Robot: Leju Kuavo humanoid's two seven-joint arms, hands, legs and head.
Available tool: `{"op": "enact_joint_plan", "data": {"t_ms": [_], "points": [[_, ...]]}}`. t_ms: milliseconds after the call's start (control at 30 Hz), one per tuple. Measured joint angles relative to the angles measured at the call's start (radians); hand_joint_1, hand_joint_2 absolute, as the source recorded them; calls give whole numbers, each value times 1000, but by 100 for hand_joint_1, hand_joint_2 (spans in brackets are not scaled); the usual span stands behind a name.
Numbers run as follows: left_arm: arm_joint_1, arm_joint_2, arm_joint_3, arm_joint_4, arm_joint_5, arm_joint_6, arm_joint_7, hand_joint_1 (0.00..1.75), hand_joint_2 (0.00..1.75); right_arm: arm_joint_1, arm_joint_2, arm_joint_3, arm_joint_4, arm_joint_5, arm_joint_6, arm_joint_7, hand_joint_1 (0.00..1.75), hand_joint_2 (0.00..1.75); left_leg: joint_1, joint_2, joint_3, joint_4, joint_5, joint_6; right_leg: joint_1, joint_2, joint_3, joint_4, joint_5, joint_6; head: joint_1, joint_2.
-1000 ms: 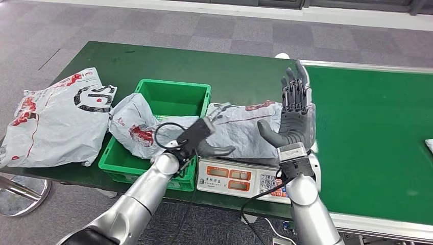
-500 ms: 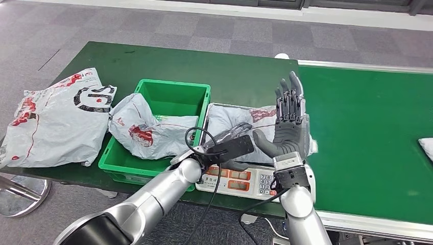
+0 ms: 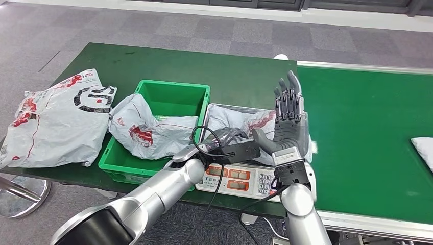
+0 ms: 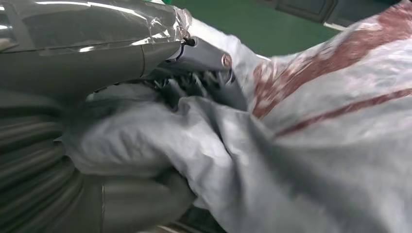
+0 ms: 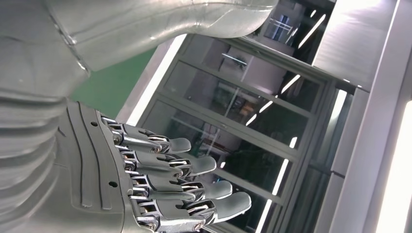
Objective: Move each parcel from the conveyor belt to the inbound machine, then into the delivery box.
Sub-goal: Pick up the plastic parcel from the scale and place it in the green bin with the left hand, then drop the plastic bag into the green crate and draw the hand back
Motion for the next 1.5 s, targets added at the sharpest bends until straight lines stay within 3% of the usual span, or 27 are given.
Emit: {"op": "enact_joint_plan", "data": {"t_ms": [267, 500, 767, 933, 1067, 1233, 1333, 1500], "points": [[0, 0, 22, 6, -21, 21, -3, 175, 175, 1, 2, -16, 0, -2, 0, 2, 0, 175, 0, 0, 0, 0, 0, 0, 0, 0, 0, 0, 0, 0, 0, 0], [11, 1, 74, 8, -22, 77, -68, 175, 175, 5, 2, -23, 0, -2, -13, 2, 0, 175, 0, 0, 0, 0, 0, 0, 0, 0, 0, 0, 0, 0, 0, 0], [66, 21, 191, -82, 24, 344, -305, 175, 175, 26, 2, -37, -2, -8, -40, 1, 0, 175, 0, 0, -2, 0, 0, 0, 0, 0, -3, 0, 0, 0, 0, 0], [179, 69, 295, -329, -19, 527, -396, 175, 175, 46, 2, -46, -13, -26, -61, -10, 0, 175, 0, 2, -3, 0, -1, -1, 0, 3, -5, 0, 0, 0, 0, 0], [252, 107, 371, -528, -43, 553, -395, 175, 175, 55, -1, -49, -17, -35, -68, -17, 0, 175, 0, 3, -4, -1, -1, -1, 0, 3, -6, 0, -1, -1, 0, 0], [292, 126, 407, -628, -58, 562, -397, 175, 175, 55, -1, -51, -17, -35, -70, -18, 0, 175, 0, 3, -5, -1, -1, -1, 0, 2, -6, 0, -1, -1, 0, 0], [311, 132, 426, -667, -104, 624, -391, 175, 175, 56, -2, -52, -18, -35, -75, -18, 0, 175, 0, 3, -5, -1, -1, -1, 0, 2, -6, 0, -1, 0, 0, 0], [347, 167, 486, -723, -330, 682, -257, 175, 175, 77, -4, -61, -27, -46, -95, -24, 0, 175, 0, 3, -5, -1, -2, -1, 0, 3, -6, 0, -2, -1, 0, 0]]}}
